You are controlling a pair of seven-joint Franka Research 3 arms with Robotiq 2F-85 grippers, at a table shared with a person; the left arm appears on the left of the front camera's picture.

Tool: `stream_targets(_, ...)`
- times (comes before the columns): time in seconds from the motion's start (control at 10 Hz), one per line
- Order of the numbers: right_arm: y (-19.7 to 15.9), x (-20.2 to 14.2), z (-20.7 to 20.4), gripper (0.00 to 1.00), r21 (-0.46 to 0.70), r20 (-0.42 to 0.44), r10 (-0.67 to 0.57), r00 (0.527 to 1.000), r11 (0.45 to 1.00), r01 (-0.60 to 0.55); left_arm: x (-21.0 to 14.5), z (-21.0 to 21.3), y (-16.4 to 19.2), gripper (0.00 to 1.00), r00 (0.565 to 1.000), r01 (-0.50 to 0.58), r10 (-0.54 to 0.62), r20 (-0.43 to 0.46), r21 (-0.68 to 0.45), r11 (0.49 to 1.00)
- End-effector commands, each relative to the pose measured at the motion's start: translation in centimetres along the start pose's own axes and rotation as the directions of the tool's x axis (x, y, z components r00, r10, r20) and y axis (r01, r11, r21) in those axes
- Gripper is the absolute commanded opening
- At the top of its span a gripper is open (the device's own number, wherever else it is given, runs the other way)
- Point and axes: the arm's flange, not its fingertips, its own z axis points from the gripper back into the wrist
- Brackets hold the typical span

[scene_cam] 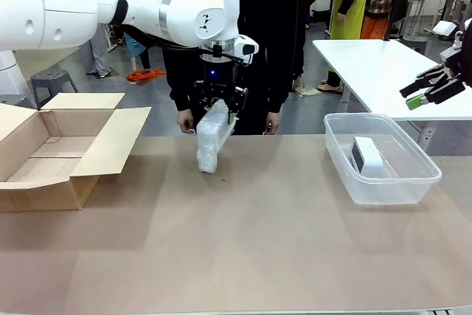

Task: Separate and place wrapped and unwrapped clocks.
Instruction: If the picked Digital clock is wrapped, place it in the Package Box ; if not, place it in the Organizing box.

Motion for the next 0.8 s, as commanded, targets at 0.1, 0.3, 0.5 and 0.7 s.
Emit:
stream_targets(0.1, 0.1, 0.1, -0.2, 1.00, -0.010, -0.005, -0.007, 1.000, 1.000, 0.007, -3.5, 0.6, 3.1, 0.53, 1.000, -0.030, 0.030, -0.004, 0.017, 0.999)
stream_targets(0.3, 0.1, 0.1, -0.2, 1.00, -0.010, -0.005, -0.007, 1.000, 1.000, 0.007, -5.5, 1.0, 5.1, 0.53, 0.996, -0.083, 0.082, 0.016, 0.020, 0.996)
stream_targets(0.5, 0.1, 0.1, -0.2, 1.00, -0.010, -0.005, -0.007, 1.000, 1.000, 0.007, -7.5, 1.4, 6.6, 0.53, 0.992, -0.123, 0.122, 0.042, 0.017, 0.992)
stream_targets(0.7, 0.1, 0.1, -0.2, 1.00, -0.010, -0.005, -0.007, 1.000, 1.000, 0.007, -9.3, 1.6, 7.9, 0.53, 0.988, -0.142, 0.140, 0.059, 0.015, 0.990)
